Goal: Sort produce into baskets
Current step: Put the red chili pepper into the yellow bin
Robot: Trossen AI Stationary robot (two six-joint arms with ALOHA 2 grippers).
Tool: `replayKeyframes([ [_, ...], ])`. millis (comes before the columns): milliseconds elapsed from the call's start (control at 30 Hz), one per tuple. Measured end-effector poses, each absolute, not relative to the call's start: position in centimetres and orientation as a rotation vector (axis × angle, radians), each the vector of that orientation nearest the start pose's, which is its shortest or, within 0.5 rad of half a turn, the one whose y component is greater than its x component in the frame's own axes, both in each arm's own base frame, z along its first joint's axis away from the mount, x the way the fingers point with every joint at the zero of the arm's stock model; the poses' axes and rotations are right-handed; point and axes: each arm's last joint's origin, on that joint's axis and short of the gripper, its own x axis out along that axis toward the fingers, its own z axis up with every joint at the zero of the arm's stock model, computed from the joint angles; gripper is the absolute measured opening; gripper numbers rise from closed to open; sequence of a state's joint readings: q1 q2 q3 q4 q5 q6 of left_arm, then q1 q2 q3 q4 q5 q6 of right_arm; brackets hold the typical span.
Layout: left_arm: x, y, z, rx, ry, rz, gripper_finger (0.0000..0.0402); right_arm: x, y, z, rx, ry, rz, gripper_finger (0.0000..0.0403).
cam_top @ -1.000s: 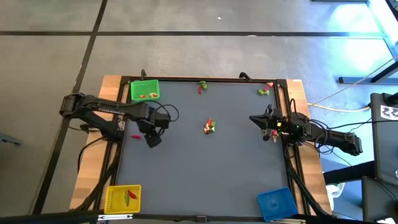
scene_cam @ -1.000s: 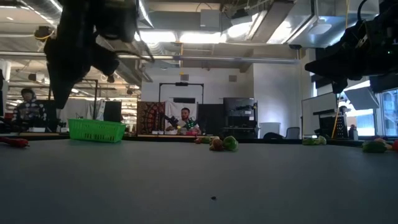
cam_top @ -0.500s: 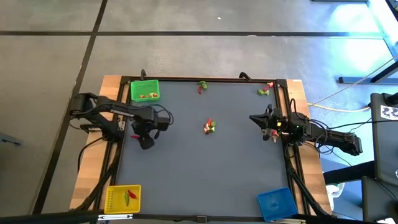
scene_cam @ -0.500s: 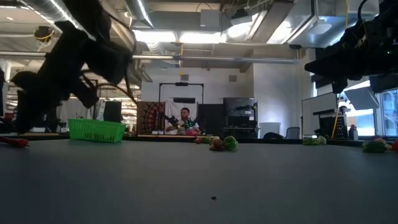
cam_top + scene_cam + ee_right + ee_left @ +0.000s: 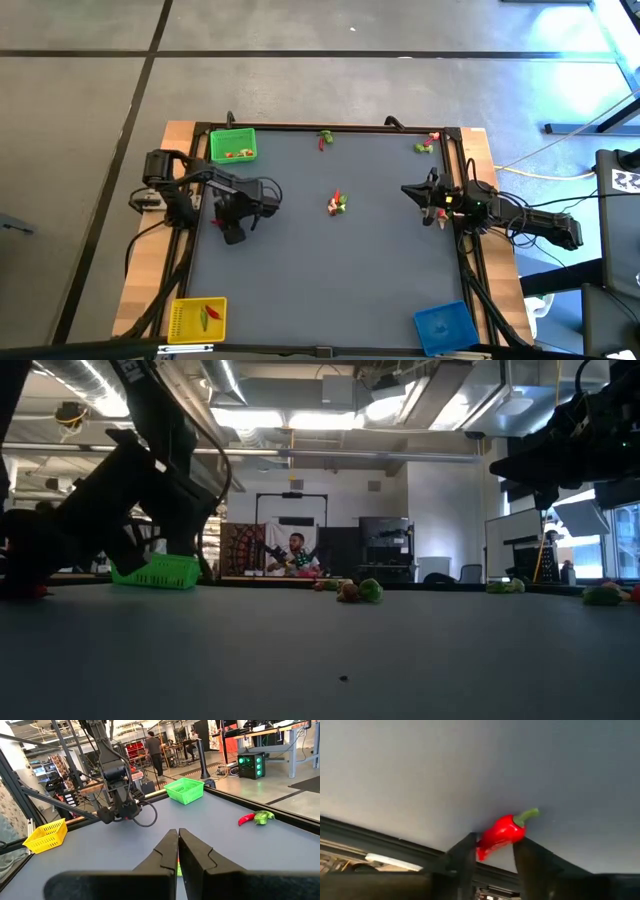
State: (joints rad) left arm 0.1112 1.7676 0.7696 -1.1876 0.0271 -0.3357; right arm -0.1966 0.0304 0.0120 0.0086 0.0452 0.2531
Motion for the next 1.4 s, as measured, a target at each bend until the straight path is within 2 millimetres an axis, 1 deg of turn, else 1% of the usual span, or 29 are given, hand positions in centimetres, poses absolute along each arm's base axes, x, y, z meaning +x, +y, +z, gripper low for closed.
replayKeyframes([
  [167, 19.9, 2.1, 11.0, -0.343, 2.151, 0.389, 0.0034, 9.7, -2.1, 16.6, 0.253, -0.021, -0.242, 0.0017],
  [233, 19.9, 2.1, 11.2, -0.336, 2.139, 0.392, 0.0015, 9.7, -2.1, 16.6, 0.252, -0.021, -0.242, 0.0017],
  [300, 20.0, 2.0, 11.7, -0.328, 2.112, 0.410, 0.0008, 9.7, -2.1, 16.6, 0.252, -0.021, -0.242, 0.0017],
  [467, 20.8, 1.2, 14.2, -0.329, 2.031, 0.442, 0.0025, 9.7, -2.1, 16.6, 0.252, -0.021, -0.242, 0.0017],
  [633, 21.8, -0.3, 17.8, -0.350, 1.897, 0.459, 0.0032, 9.7, -2.1, 16.6, 0.253, -0.021, -0.241, 0.0017],
  [800, 22.1, -2.6, 21.1, -0.436, 1.760, 0.421, 0.0028, 9.7, -2.0, 16.6, 0.255, -0.016, -0.222, 0.0017],
  [967, 21.5, -5.3, 23.5, -0.546, 1.685, 0.395, 0.0034, 9.7, -2.0, 16.6, 0.257, -0.016, -0.220, 0.0017],
  [1100, 20.7, -7.7, 24.4, -0.577, 1.690, 0.345, 0.0035, 9.7, -2.0, 16.6, 0.259, -0.014, -0.210, 0.0017],
  [1233, 19.9, -9.8, 24.4, -0.582, 1.715, 0.289, 0.0034, 9.7, -2.0, 16.6, 0.284, -0.015, -0.205, 0.0017],
  [1400, 19.5, -12.4, 24.4, -0.617, 1.671, 0.242, 0.0039, 9.7, -1.9, 16.6, 0.284, -0.016, -0.205, 0.0017],
])
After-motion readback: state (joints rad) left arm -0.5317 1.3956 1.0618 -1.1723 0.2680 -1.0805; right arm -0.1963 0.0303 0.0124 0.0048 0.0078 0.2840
